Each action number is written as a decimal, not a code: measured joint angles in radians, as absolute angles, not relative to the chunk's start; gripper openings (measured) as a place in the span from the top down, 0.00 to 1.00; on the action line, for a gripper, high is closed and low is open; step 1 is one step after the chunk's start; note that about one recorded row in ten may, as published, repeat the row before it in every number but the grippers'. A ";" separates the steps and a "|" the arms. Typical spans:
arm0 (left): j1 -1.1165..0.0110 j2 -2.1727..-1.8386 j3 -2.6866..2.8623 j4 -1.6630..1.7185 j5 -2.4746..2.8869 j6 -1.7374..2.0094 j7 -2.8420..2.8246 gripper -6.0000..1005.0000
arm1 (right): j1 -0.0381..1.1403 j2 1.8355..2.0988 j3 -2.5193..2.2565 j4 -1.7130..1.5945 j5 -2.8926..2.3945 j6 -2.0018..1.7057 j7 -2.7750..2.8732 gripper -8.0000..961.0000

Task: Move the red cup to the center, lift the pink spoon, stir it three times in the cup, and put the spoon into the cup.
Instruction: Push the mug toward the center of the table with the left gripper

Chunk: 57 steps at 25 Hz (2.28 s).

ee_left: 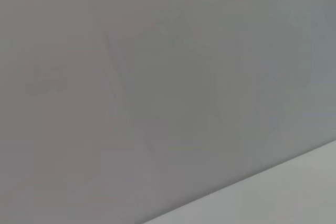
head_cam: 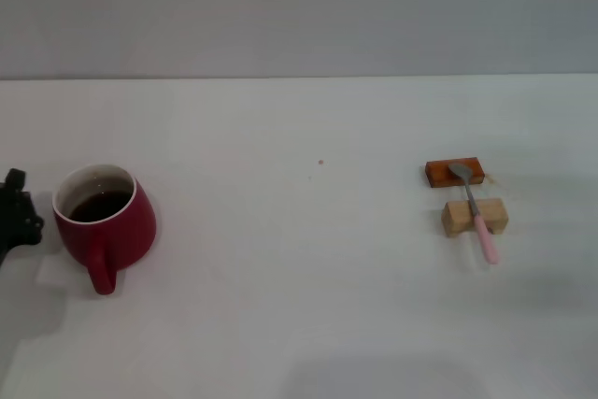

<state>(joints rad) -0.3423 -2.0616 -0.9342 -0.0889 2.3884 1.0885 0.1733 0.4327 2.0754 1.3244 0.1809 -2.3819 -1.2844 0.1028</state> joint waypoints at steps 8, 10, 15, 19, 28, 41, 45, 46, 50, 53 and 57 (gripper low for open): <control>-0.373 -2.062 -0.884 -0.090 2.388 1.073 0.173 1.00 | 0.434 2.074 1.325 0.179 -2.382 -1.284 0.103 0.25; -0.380 -2.062 -0.866 -0.090 2.388 1.070 0.173 1.00 | 0.434 2.074 1.325 0.179 -2.382 -1.284 0.103 0.25; -0.388 -2.062 -0.800 -0.101 2.388 1.068 0.173 1.00 | 0.436 2.074 1.325 0.180 -2.381 -1.280 0.100 0.25; -0.394 -2.063 -0.769 -0.102 2.389 1.067 0.173 1.00 | 0.436 2.074 1.325 0.181 -2.380 -1.282 0.099 0.25; -0.406 -2.068 -0.663 -0.147 2.388 1.068 0.163 1.00 | 0.445 2.074 1.322 0.183 -2.384 -1.283 0.099 0.25; -0.414 -2.068 -0.628 -0.194 2.430 1.078 0.171 1.00 | 0.447 2.074 1.320 0.184 -2.385 -1.287 0.099 0.25; -0.416 -2.070 -0.613 -0.218 2.450 1.075 0.166 1.00 | 0.448 2.074 1.320 0.184 -2.385 -1.287 0.099 0.25; -0.416 -2.070 -0.613 -0.218 2.450 1.075 0.166 1.00 | 0.448 2.074 1.320 0.184 -2.385 -1.287 0.099 0.25; -0.417 -2.071 -0.581 -0.244 2.458 1.071 0.163 1.00 | 0.449 2.074 1.321 0.184 -2.385 -1.287 0.099 0.25; -0.417 -2.072 -0.557 -0.261 2.458 1.070 0.161 1.00 | 0.450 2.074 1.321 0.184 -2.385 -1.287 0.099 0.25; -0.417 -2.072 -0.540 -0.276 2.458 1.070 0.161 1.00 | 0.451 2.074 1.319 0.184 -2.385 -1.287 0.100 0.25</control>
